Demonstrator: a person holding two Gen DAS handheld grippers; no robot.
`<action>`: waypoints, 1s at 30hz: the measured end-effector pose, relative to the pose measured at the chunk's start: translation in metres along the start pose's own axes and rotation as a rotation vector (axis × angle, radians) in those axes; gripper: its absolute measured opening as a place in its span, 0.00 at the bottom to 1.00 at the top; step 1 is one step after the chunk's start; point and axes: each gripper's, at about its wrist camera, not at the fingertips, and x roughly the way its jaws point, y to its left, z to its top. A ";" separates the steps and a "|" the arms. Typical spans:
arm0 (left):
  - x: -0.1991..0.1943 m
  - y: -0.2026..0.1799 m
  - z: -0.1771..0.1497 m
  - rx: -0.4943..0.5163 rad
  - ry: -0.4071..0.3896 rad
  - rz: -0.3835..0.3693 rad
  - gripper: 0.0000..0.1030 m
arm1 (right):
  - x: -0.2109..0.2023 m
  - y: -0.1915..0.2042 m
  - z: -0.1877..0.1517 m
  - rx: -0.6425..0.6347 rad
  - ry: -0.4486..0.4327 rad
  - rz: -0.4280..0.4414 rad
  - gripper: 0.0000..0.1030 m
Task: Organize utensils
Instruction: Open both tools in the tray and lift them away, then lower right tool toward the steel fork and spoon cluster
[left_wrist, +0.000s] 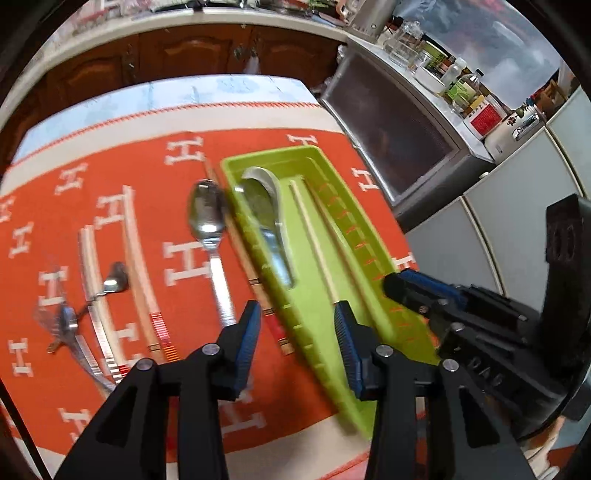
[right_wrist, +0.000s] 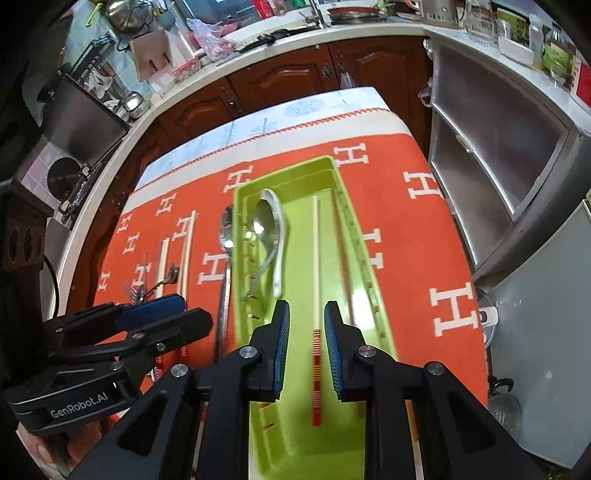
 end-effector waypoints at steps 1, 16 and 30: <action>-0.005 0.006 -0.003 -0.001 -0.009 0.013 0.44 | -0.003 0.006 -0.002 -0.007 -0.007 0.009 0.22; -0.067 0.119 -0.050 -0.129 -0.094 0.251 0.62 | 0.014 0.102 -0.019 -0.074 0.034 0.107 0.34; -0.045 0.181 -0.085 -0.252 -0.044 0.185 0.73 | 0.081 0.153 -0.021 -0.138 0.088 0.087 0.34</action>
